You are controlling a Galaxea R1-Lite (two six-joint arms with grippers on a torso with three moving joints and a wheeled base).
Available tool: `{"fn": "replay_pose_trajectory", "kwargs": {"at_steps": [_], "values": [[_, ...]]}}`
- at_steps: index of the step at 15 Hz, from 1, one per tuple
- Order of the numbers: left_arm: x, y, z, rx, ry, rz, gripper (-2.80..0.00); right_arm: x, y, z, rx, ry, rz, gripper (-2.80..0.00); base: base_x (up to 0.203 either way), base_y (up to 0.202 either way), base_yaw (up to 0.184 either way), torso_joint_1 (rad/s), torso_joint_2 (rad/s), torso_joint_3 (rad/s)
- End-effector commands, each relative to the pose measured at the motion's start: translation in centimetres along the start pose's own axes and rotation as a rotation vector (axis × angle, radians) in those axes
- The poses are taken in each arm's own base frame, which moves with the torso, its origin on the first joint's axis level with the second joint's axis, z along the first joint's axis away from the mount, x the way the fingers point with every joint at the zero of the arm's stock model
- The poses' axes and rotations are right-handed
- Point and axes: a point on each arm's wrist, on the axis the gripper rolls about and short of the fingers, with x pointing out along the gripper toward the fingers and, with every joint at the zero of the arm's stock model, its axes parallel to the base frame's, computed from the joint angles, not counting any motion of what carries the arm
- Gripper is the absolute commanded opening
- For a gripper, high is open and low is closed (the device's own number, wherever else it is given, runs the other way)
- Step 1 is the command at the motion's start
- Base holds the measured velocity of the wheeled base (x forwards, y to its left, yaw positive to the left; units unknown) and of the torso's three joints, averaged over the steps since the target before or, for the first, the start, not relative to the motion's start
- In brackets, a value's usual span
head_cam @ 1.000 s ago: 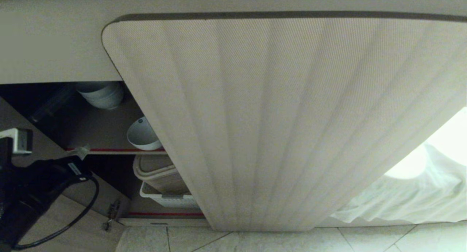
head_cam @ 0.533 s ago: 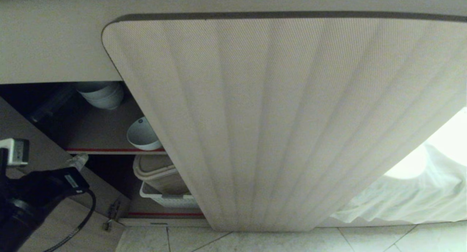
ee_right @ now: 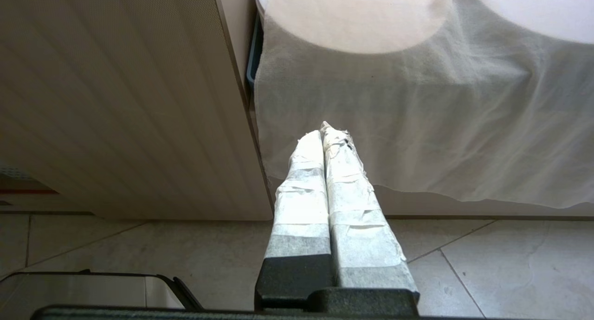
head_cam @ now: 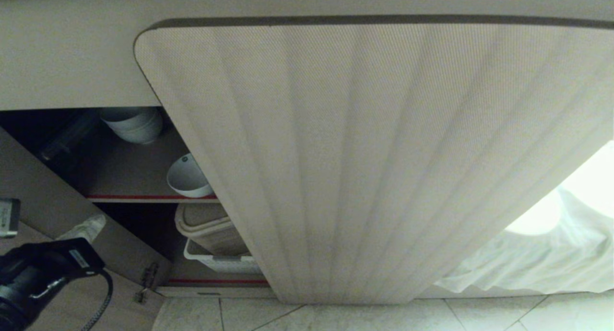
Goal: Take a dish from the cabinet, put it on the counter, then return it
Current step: Close the cabinet door
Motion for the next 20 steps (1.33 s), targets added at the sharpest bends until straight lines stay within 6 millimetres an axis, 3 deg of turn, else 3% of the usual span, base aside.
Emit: {"fn": "replay_pose_trajectory", "kwargs": {"at_steps": [1,8,12,20], "values": [[-1.1,-0.2,0.7,0.000,-0.047,-0.008,-2.80,0.0,0.0,0.0,0.000,-0.001,0.000,-2.80,0.000,0.000,0.000,0.000,0.00,0.000],[-6.2,-0.5,0.6,0.002,-0.066,-0.021,-2.80,0.0,0.0,0.0,0.000,-0.001,0.001,-2.80,0.000,0.000,0.000,0.000,0.00,0.000],[-10.5,-0.5,-1.3,0.033,-0.027,-0.063,-2.80,0.0,0.0,0.0,0.000,-0.001,-0.001,-2.80,0.000,0.000,0.000,0.000,0.00,0.000],[-14.4,0.4,-5.0,0.161,0.013,-0.112,-2.80,0.0,0.0,0.0,0.000,-0.001,0.001,-2.80,0.000,0.000,0.000,0.000,0.00,0.000]]}}
